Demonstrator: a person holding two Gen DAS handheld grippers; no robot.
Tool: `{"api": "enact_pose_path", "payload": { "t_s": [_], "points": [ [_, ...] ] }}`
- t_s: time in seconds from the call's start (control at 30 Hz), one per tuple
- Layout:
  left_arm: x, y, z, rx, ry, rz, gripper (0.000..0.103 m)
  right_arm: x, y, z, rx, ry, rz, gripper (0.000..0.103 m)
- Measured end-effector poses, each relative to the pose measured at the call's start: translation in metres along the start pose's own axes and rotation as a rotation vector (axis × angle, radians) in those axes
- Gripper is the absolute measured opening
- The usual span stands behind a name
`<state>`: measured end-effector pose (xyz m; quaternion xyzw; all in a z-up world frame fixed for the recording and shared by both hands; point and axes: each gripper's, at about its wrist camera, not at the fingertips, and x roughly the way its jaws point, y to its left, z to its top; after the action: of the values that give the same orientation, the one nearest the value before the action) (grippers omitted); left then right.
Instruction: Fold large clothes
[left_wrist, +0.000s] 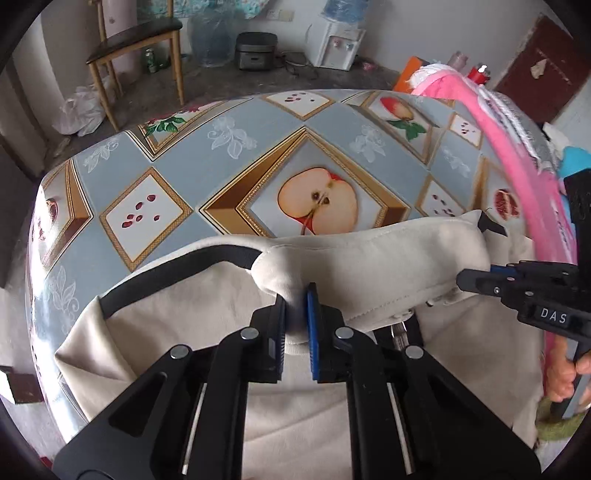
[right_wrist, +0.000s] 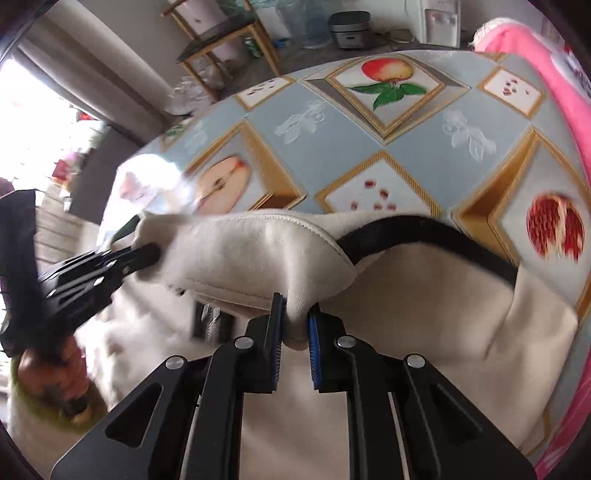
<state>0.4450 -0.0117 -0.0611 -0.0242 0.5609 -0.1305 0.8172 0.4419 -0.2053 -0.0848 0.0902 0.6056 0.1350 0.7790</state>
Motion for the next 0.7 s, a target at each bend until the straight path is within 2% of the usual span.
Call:
{"api": "enact_pose_path", "payload": {
  "t_s": [0.07,0.23,0.37,0.43,0.5,0.57,0.7],
  "points": [
    [0.001,-0.002,0.002,0.006,0.002,0.011,0.01,0.005,0.002,0.001,-0.017,-0.003,-0.007,0.013],
    [-0.006,0.004,-0.021,0.133,0.039,0.019,0.01,-0.006,-0.009,-0.023,-0.128,0.018,0.047,0.013],
    [-0.005,0.0,-0.033,0.201,0.007,0.059,0.013,-0.008,-0.019,-0.029,-0.102,0.013,0.087,0.013],
    [-0.005,0.0,-0.032,0.193,0.009,0.061,0.013,-0.013,-0.02,-0.03,-0.078,0.019,0.07,0.024],
    [-0.006,0.003,-0.032,0.187,0.008,0.052,0.013,-0.037,-0.019,-0.039,-0.082,-0.046,0.003,0.033],
    [-0.006,0.005,-0.033,0.189,0.007,0.042,0.013,-0.067,-0.018,-0.048,-0.088,-0.142,-0.084,0.036],
    [-0.006,0.002,-0.034,0.191,0.004,0.04,0.013,-0.098,-0.002,-0.05,-0.096,-0.255,-0.123,0.037]
  ]
}}
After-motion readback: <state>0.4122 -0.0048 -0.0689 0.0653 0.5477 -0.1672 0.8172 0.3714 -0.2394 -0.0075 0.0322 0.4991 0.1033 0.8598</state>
